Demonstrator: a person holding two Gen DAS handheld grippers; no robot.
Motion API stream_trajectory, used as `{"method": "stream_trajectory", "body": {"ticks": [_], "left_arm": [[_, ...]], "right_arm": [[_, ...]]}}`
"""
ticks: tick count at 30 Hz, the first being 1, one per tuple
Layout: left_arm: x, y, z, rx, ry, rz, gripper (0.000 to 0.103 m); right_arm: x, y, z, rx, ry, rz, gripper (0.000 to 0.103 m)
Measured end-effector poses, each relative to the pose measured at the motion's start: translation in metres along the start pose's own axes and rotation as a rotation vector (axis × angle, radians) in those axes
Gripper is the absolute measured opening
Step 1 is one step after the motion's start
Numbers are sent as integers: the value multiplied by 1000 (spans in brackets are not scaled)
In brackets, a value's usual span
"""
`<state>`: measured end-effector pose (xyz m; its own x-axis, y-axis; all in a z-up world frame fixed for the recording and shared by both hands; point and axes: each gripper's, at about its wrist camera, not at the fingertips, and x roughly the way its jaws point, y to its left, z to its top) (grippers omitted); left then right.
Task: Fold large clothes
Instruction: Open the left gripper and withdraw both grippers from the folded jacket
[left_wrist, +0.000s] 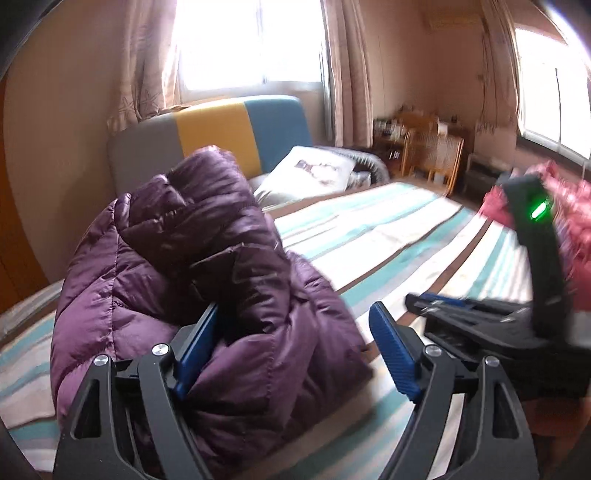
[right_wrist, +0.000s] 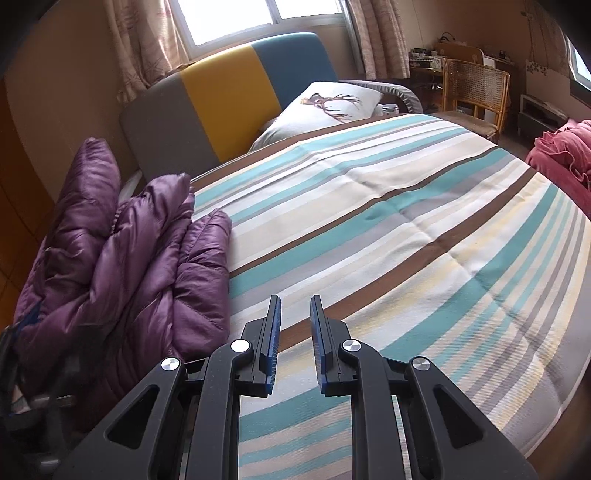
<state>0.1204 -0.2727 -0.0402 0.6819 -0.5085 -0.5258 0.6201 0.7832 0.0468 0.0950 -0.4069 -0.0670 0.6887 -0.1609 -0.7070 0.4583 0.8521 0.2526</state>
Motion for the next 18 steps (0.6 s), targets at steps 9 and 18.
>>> {"method": "stream_trajectory", "body": {"ticks": [9,18], "left_arm": [[-79,38,-7,-110,-158,-70,90],[-71,186,-39,-538,-127,293,88]], "right_arm": [[-13,7,-1,-24,-16,27,16],[-43,41,7,-70,-67,175,36]]}}
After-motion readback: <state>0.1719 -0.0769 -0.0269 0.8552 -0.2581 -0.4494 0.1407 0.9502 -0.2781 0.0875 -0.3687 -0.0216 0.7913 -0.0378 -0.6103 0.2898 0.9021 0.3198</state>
